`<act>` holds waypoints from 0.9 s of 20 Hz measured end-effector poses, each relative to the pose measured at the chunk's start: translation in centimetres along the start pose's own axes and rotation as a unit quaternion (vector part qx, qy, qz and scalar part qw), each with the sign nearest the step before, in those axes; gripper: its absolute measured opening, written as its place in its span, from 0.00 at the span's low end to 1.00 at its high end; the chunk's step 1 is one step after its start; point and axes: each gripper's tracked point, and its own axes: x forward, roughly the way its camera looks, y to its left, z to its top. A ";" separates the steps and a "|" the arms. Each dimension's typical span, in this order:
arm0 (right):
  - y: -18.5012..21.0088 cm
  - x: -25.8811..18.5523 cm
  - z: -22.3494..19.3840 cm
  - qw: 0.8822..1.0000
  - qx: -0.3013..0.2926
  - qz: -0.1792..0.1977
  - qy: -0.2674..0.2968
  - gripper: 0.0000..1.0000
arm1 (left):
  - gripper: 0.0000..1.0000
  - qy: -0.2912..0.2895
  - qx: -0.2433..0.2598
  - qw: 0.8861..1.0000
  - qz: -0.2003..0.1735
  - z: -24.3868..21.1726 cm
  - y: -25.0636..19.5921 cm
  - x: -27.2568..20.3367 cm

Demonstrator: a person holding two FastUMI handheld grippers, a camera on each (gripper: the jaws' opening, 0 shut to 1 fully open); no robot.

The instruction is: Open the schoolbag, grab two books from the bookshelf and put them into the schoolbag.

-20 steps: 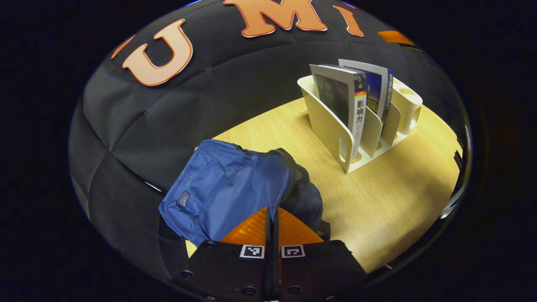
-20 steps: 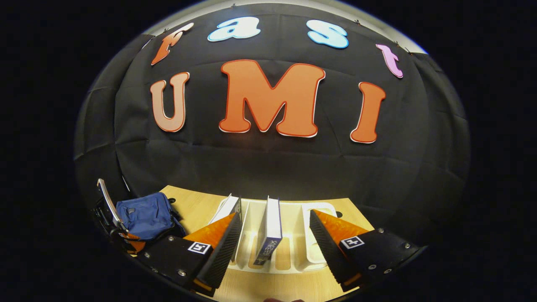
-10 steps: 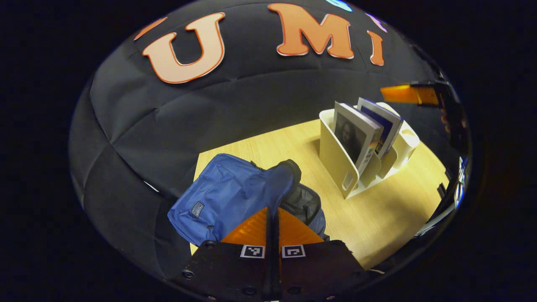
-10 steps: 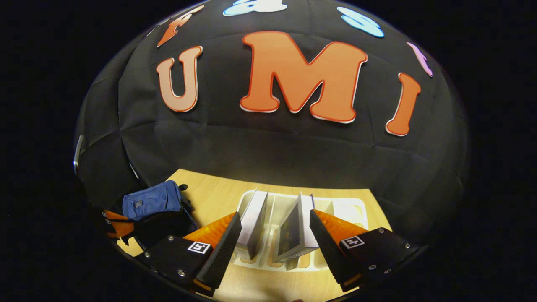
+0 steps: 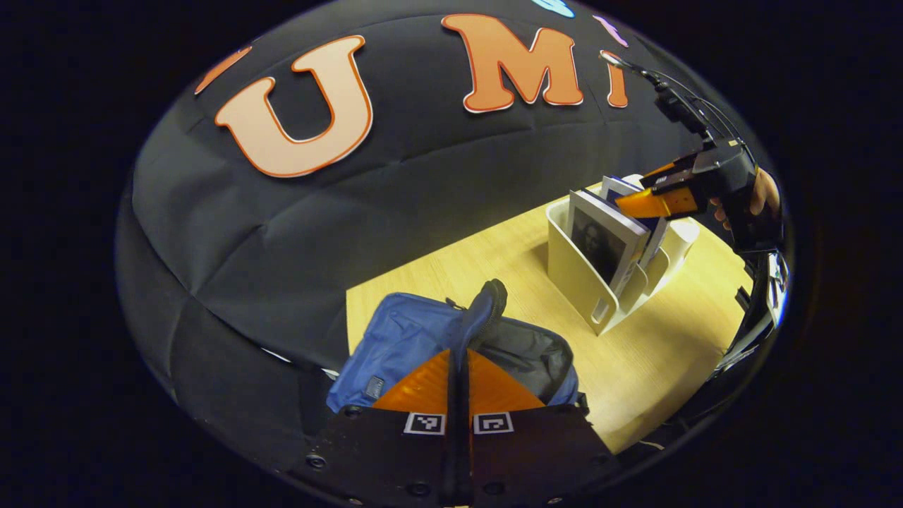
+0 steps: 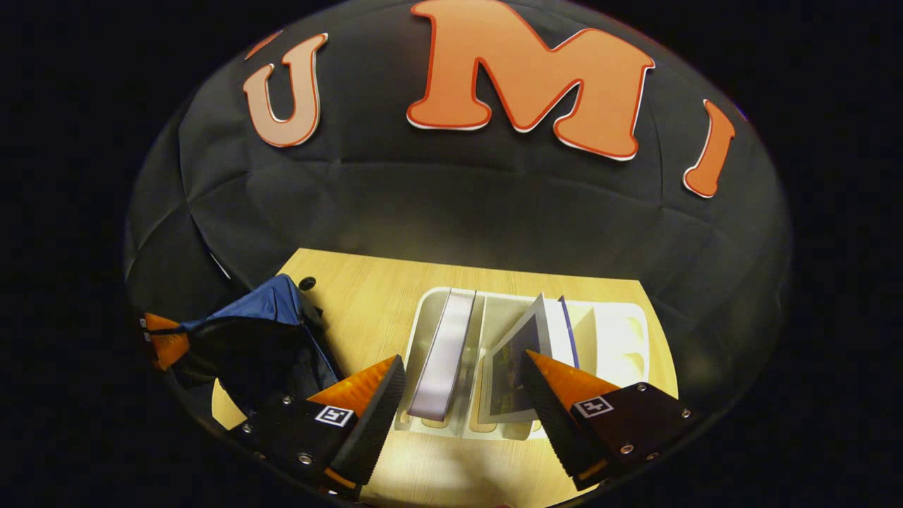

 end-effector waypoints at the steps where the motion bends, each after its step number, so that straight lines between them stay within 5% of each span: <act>1: 0.2 0.4 -0.3 1.000 0.006 0.003 0.013 0.97 | 0.00 -0.003 -0.003 1.000 -0.003 0.5 0.4 -0.2; 11: -0.5 4.4 -1.0 0.992 -0.007 -0.044 0.117 0.94 | 0.00 -0.009 0.014 0.999 -0.038 1.9 1.7 -0.9; 13: 0.0 5.2 -1.8 0.987 0.008 -0.034 0.157 0.87 | 0.00 -0.009 0.010 0.999 -0.041 1.8 1.7 -0.4; 14: 0.1 5.6 -2.5 0.984 0.015 -0.030 0.175 0.72 | 0.00 -0.009 0.009 0.999 -0.041 1.6 1.7 -0.3; 15: 0.2 5.9 -2.9 0.981 0.017 -0.028 0.193 0.78 | 0.00 -0.010 0.008 0.999 -0.043 1.6 1.6 -0.2; 16: 0.1 5.7 -3.3 0.976 0.020 -0.033 0.212 0.59 | 0.00 -0.010 0.007 0.999 -0.044 1.3 1.6 -0.3; 18: 0.0 5.4 -3.8 0.970 0.031 -0.036 0.239 0.41 | 0.00 -0.010 0.003 0.999 -0.050 1.2 1.2 -0.1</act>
